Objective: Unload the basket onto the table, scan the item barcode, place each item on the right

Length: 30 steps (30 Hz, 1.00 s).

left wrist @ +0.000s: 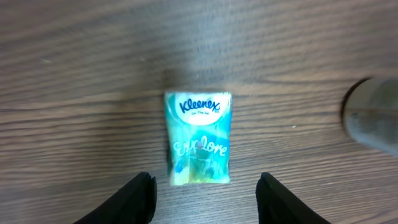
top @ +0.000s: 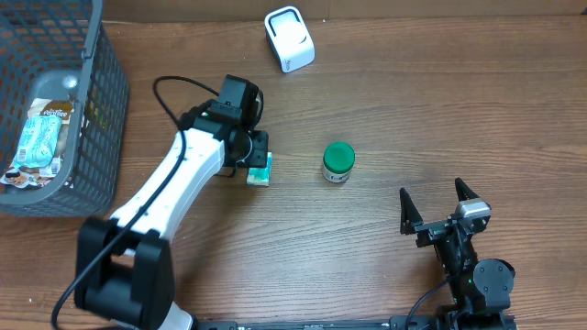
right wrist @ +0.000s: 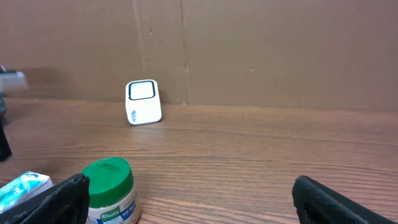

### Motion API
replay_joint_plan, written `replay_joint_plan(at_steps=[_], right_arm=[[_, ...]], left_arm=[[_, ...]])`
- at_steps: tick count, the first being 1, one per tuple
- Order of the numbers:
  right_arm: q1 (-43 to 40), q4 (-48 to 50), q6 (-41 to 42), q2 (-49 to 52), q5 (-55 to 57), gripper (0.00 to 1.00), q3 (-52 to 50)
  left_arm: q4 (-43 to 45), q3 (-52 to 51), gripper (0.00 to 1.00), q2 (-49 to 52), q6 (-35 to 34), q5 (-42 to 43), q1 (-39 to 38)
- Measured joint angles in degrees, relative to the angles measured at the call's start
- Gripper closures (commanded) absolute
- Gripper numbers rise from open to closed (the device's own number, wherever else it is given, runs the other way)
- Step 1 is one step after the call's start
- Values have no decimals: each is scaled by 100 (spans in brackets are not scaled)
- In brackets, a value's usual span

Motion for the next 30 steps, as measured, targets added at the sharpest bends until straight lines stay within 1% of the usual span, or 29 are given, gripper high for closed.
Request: replay_joint_plan(at_steps=[8, 11, 15, 20, 23, 26, 30], right_arm=[[0, 0, -2, 0, 2, 0, -2], [0, 0, -2, 0, 4, 0, -2], [0, 2, -2, 0, 4, 0, 0], [0, -2, -2, 0, 2, 0, 0], [0, 2, 0, 0, 2, 0, 0], [0, 4, 0, 0, 0, 0, 0], [0, 2, -2, 0, 4, 0, -2]], left_arm=[[44, -35, 60, 675, 168, 116, 0], [144, -37, 60, 868, 184, 131, 0], [216, -37, 56, 1045, 186, 157, 0], [243, -37, 59, 1150, 184, 225, -2], [249, -37, 58, 1158, 186, 240, -2], [205, -13, 51, 1158, 188, 238, 4], [-157, 247, 43, 1154, 184, 236, 103]])
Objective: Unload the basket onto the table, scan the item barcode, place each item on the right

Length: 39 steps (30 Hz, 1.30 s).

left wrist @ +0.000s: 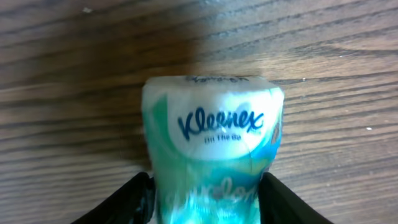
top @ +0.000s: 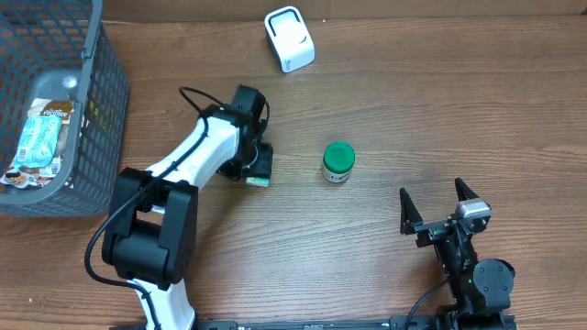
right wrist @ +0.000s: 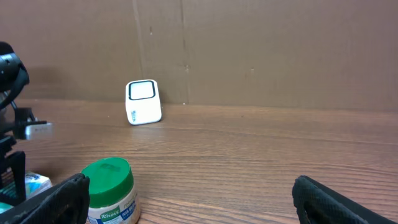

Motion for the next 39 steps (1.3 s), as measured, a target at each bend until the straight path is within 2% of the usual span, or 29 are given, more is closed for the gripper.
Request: replay_joint_plan(at_steps=[5, 14, 22, 28, 35, 39], right_arm=[[0, 0, 2, 0, -2, 0, 2], [0, -4, 0, 0, 0, 0, 2], [0, -2, 0, 0, -2, 0, 2], [0, 0, 0, 0, -4, 0, 2], [0, -2, 2, 0, 0, 0, 0], [0, -2, 0, 0, 0, 0, 2]], left_arm=[[-415, 507, 42, -111, 0, 46, 168], [-402, 448, 65, -221, -4, 87, 260], [37, -83, 66, -221, 0, 94, 260], [503, -269, 66, -221, 0, 422, 260], [592, -431, 75, -155, -2, 586, 260], [616, -435, 77, -125, 0, 608, 260]])
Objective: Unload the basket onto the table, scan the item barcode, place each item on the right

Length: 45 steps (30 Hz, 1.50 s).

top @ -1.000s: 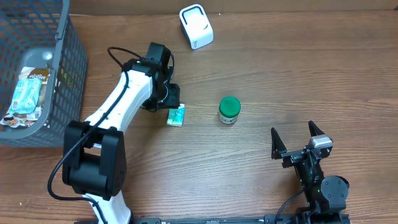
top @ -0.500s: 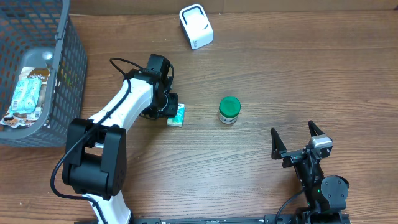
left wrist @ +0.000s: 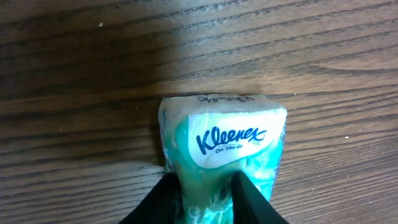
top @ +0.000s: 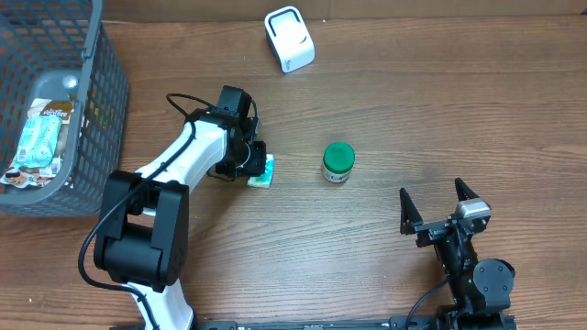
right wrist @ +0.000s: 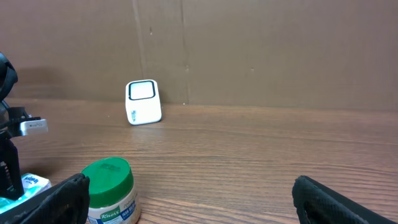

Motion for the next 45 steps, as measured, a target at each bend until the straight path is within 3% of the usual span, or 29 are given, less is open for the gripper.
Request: replay_joint_plan(at_steps=[5, 8, 19, 25, 30, 34, 37, 40, 45], right_arm=[[0, -2, 0, 0, -2, 0, -2], [0, -2, -2, 0, 0, 0, 0], [0, 0, 2, 0, -2, 0, 0], [0, 0, -2, 0, 0, 0, 0], [0, 2, -2, 0, -2, 0, -2], [0, 2, 2, 0, -2, 0, 0], [0, 0, 2, 0, -2, 0, 0], [0, 0, 0, 0, -2, 0, 0], [0, 0, 0, 0, -2, 0, 0]], left_arm=[[72, -7, 79, 0, 0, 28, 0], [118, -7, 95, 0, -13, 37, 0], [-785, 695, 96, 4, -11, 11, -35], [-1486, 1338, 96, 4, -332, -699, -511], [-1735, 1447, 96, 4, -772, -1840, -1300], [-2168, 1451, 87, 4, -1161, -2905, -1888], [-2214, 1451, 86, 4, -1300, -3139, -1958], [-2127, 1453, 83, 4, -1200, -2911, -1694], [-1869, 1453, 59, 4, -407, -1873, -887]])
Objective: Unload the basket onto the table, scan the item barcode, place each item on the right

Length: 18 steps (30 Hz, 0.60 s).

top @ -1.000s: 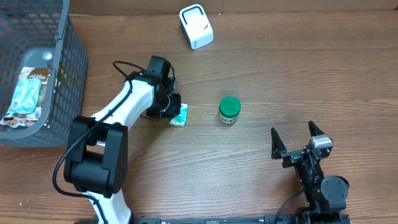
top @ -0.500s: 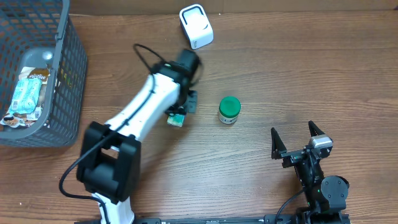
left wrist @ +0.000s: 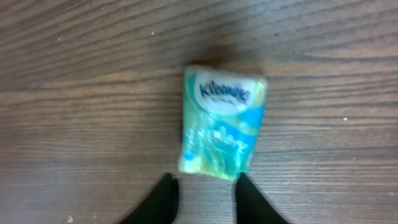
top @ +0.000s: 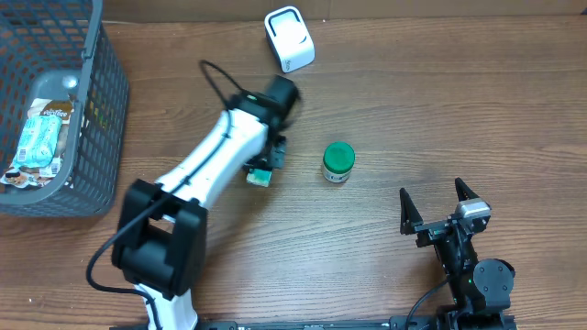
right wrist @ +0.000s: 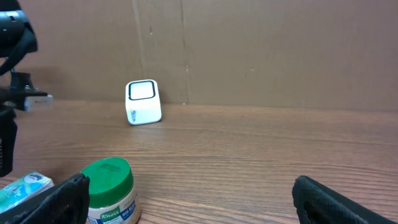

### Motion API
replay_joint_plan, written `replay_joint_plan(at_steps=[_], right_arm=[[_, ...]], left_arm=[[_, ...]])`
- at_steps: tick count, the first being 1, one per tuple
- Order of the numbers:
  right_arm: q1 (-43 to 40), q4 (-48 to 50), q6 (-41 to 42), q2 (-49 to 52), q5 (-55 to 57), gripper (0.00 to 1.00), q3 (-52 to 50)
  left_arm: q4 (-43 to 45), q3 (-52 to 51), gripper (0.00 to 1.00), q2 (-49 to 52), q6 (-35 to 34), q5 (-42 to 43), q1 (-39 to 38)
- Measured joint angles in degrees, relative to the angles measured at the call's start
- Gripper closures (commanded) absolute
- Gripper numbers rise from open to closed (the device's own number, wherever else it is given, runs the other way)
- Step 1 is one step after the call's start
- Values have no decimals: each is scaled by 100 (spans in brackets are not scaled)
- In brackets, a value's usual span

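Note:
The teal Kleenex tissue pack (left wrist: 221,127) lies flat on the wooden table (top: 413,101), seen from above as a small packet (top: 260,176). My left gripper (left wrist: 205,198) hovers above the pack's near end, jaws slightly apart and holding nothing. From overhead the left gripper (top: 271,156) sits just right of the pack. The white barcode scanner (top: 289,38) stands at the table's far edge, also in the right wrist view (right wrist: 143,102). My right gripper (right wrist: 189,199) rests wide open at the near right (top: 438,209).
A jar with a green lid (top: 338,162) stands right of the pack, close to the right wrist camera (right wrist: 109,190). A dark wire basket (top: 96,110) holding packets fills the far left corner. A brown cardboard wall (right wrist: 249,50) backs the table.
The left gripper was shut on the tissue pack; now the pack lies free on the table beyond the fingertips, farther from the camera. The left arm has swung to the right. The right arm is unchanged.
The left gripper first hung open above the tissue pack. Then it was down around the pack with its jaws wide. After that it was shut on the pack. Now the pack lies on the table, about where it began, outside the jaws.

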Motion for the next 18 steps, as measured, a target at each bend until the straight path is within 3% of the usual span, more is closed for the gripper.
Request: replay_joint_plan(at_steps=[7, 18], right_arm=[[0, 2, 2, 0, -2, 0, 0], [0, 0, 0, 0, 0, 0, 0]], left_arm=[[208, -13, 56, 7, 708, 973, 800], [1497, -1128, 56, 83, 1032, 1934, 946]])
